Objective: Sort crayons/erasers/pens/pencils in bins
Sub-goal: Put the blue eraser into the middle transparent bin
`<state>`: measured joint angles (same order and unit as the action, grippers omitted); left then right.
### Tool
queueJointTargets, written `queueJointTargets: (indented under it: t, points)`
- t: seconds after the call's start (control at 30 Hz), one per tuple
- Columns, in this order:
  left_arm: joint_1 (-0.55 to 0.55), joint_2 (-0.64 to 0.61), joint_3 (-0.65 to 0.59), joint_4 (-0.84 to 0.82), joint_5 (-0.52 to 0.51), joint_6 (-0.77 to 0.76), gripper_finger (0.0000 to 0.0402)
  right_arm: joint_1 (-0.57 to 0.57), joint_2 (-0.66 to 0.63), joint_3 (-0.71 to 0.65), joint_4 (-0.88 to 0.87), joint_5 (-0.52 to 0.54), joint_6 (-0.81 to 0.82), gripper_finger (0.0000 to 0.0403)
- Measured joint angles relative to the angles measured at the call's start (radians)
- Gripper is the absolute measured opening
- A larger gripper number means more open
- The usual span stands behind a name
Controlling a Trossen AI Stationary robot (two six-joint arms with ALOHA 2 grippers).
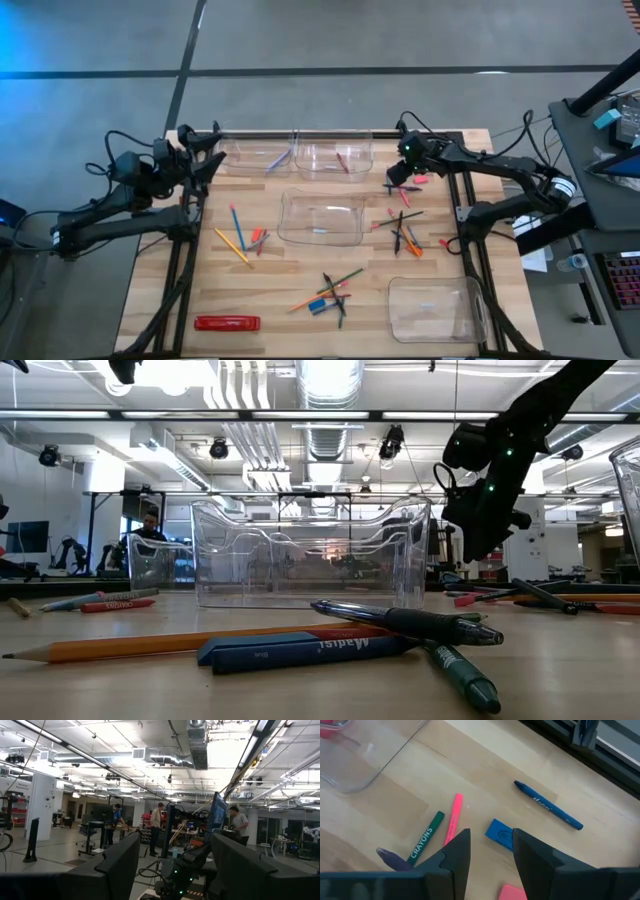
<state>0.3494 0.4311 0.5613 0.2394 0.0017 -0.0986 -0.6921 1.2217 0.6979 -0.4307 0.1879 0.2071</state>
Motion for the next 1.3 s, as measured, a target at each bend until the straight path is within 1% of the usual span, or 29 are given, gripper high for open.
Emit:
queueJointTargets:
  t: [0.27, 0.4, 0.6, 0.73, 0.87, 1.03, 1.13, 1.3]
  points:
    - [0.0, 0.001, 0.0, 0.0, 0.0, 0.0, 0.0232, 0.0, 0.0, 0.0, 0.0, 0.0, -0.002, 0.0137]
    - [0.0, 0.001, 0.0, 0.033, 0.0, 0.0, 0.0232, 0.0, 0.0, 0.0, 0.001, 0.001, -0.002, 0.0137]
    - [0.0, 0.0, 0.0, 0.048, 0.001, -0.001, 0.0232, 0.0, 0.0, 0.0, 0.01, 0.029, 0.001, 0.0137]
    - [0.0, 0.001, 0.0, 0.048, 0.001, -0.001, 0.0232, 0.005, -0.002, 0.0, 0.02, 0.018, -0.001, 0.0137]
    - [0.0, 0.005, 0.0, 0.045, 0.001, -0.001, 0.0232, 0.038, -0.018, -0.001, 0.025, 0.014, -0.018, 0.0137]
    - [0.0, 0.021, 0.0, 0.029, 0.001, -0.01, 0.0232, 0.105, -0.064, -0.002, 0.024, 0.014, -0.001, 0.0137]
    - [0.0, 0.04, 0.0, 0.027, 0.005, -0.053, 0.0232, 0.152, -0.113, -0.021, 0.027, 0.014, 0.023, 0.0137]
    - [-0.001, 0.069, 0.0, -0.004, 0.015, -0.053, 0.0232, 0.206, -0.211, -0.09, 0.028, 0.021, 0.072, 0.0137]
